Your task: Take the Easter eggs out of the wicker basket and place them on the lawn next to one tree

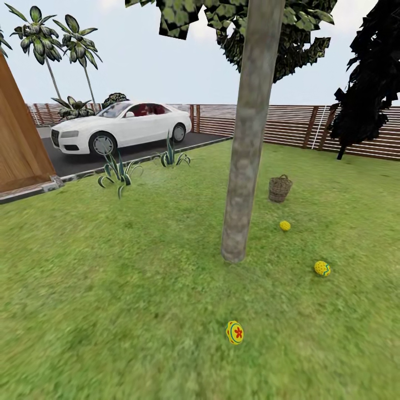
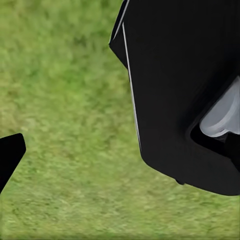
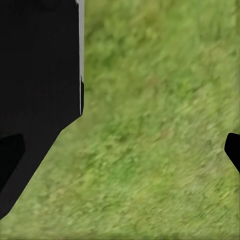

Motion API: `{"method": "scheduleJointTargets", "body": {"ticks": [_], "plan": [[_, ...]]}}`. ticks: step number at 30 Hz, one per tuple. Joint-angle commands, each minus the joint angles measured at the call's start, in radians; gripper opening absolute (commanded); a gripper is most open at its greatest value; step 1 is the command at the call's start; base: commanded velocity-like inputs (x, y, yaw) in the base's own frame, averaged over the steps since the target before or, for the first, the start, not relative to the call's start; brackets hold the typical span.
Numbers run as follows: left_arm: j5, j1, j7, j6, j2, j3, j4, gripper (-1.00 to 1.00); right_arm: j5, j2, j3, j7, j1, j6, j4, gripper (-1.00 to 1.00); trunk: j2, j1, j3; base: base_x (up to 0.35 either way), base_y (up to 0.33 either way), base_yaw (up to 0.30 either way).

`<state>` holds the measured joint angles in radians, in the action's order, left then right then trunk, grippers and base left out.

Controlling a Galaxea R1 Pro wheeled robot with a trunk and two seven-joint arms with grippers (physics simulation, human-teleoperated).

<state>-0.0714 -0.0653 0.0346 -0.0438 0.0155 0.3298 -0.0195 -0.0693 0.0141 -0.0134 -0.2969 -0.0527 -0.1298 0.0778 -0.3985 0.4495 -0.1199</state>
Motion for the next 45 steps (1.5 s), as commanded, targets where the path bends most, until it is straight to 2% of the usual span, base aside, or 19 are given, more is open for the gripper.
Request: {"method": "scheduleJointTargets", "body": {"ticks": [1,26,36,41,45], "plan": [[-0.007,0.001,0.000,-0.004,0.000,-0.001,-0.002,1.00,-0.007,0.000,-0.001,-0.005,-0.002,-0.005,0.005,1.00,-0.002,0.000,-0.002,0.000,0.000,0.000],[-0.006,0.001,-0.002,-0.005,-0.004,-0.003,-0.001,1.00,0.002,-0.002,0.004,-0.008,-0.002,-0.003,0.003,1.00,-0.002,0.000,-0.002,0.000,0.000,0.000],[-0.009,0.001,-0.001,-0.005,-0.007,0.001,0.034,1.00,0.002,-0.014,0.003,-0.009,-0.002,-0.002,0.003,1.00,-0.002,0.000,-0.002,0.000,0.000,0.000],[-0.009,0.001,0.005,-0.004,0.009,0.004,0.025,1.00,-0.001,-0.015,0.002,-0.008,-0.002,-0.002,0.002,1.00,-0.002,0.000,-0.002,0.000,0.000,0.000],[-0.011,0.001,0.007,-0.004,0.008,0.006,0.029,1.00,0.001,-0.016,0.002,-0.008,-0.002,-0.002,0.003,1.00,-0.002,0.000,-0.002,0.000,0.000,0.000]]}}
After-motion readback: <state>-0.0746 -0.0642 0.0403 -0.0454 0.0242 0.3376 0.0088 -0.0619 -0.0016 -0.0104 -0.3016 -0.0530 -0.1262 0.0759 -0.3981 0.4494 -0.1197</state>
